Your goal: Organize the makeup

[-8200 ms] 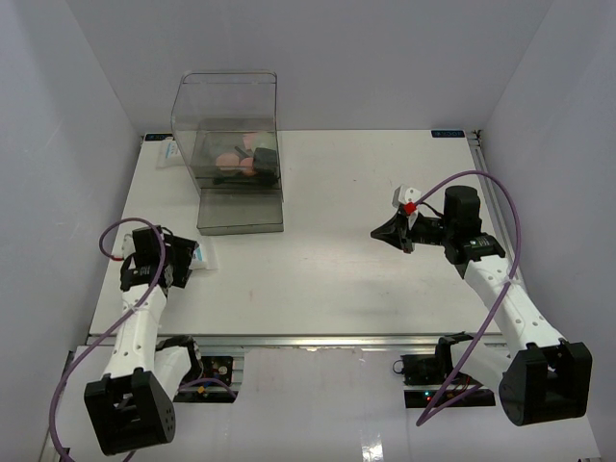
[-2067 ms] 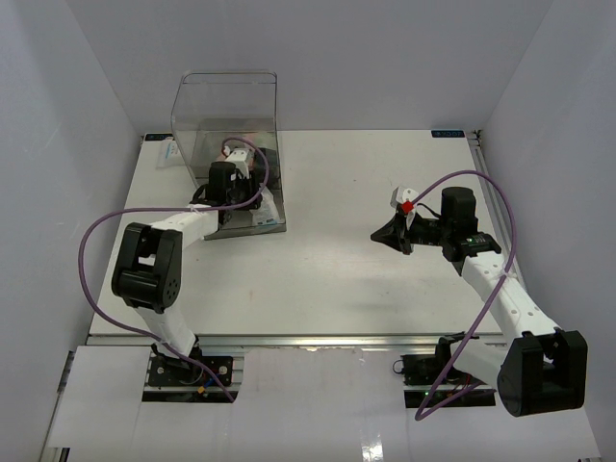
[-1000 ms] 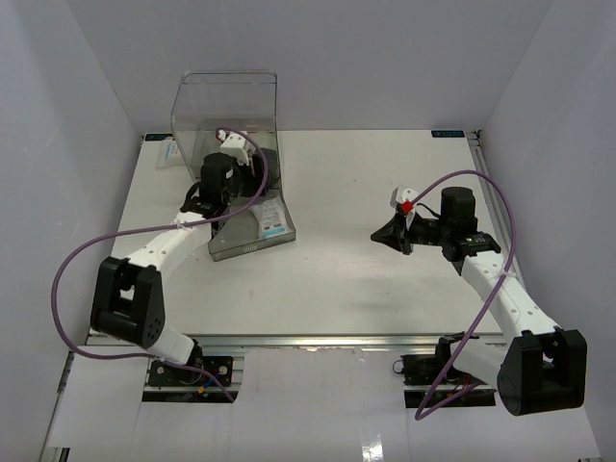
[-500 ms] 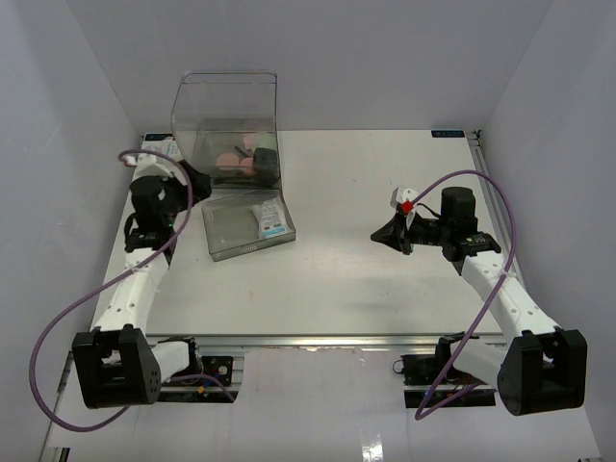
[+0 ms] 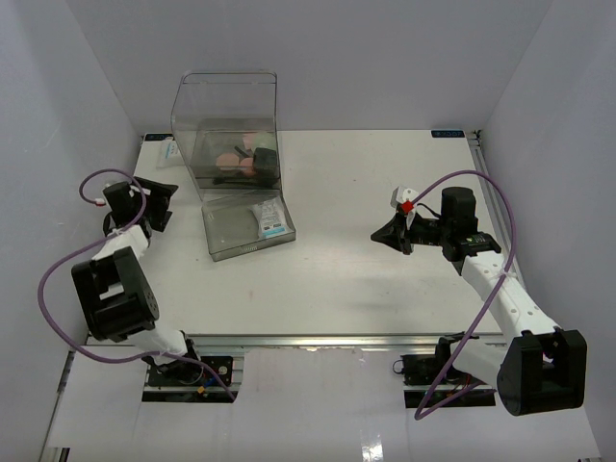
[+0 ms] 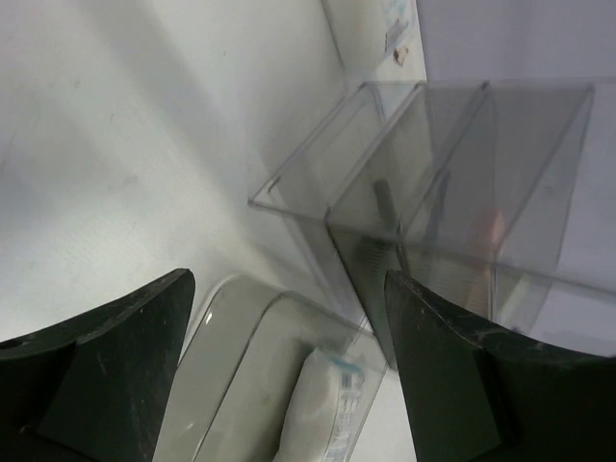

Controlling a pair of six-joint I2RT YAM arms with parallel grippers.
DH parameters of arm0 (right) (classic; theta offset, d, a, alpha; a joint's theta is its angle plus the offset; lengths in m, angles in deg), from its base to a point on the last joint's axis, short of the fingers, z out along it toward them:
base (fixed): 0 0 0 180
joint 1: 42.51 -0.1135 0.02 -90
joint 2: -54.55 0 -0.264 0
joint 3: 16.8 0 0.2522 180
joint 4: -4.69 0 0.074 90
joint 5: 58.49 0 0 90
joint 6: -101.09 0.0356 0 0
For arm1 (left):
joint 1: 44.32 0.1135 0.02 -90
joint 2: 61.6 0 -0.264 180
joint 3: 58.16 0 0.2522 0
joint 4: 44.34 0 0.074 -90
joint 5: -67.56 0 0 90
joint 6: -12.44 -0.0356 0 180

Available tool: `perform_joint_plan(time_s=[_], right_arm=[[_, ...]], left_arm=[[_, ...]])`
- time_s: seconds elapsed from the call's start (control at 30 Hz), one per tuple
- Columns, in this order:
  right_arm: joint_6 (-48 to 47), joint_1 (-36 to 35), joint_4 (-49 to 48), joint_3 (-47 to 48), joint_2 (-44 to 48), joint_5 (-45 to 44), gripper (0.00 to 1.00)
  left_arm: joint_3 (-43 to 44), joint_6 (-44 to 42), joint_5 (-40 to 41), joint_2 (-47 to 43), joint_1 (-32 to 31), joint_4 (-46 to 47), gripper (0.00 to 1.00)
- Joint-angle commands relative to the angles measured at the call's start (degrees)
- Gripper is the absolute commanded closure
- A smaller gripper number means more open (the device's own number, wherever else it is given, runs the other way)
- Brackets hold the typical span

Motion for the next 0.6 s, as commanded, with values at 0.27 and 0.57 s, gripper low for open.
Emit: perform_joint_plan(time_s=[0.27, 0.57], right_arm=[[-0.5, 0.2, 0.0, 0.4, -1.3, 0.6, 0.91], [-1.8, 0.6, 1.0, 0.7, -3.2, -1.8, 0.91]], left_arm=[[23.1, 8.7, -0.5, 25.6, -0.2, 2.3, 0.1], [39.6, 11.7, 0.7, 40.8, -1.9, 2.1, 0.11]])
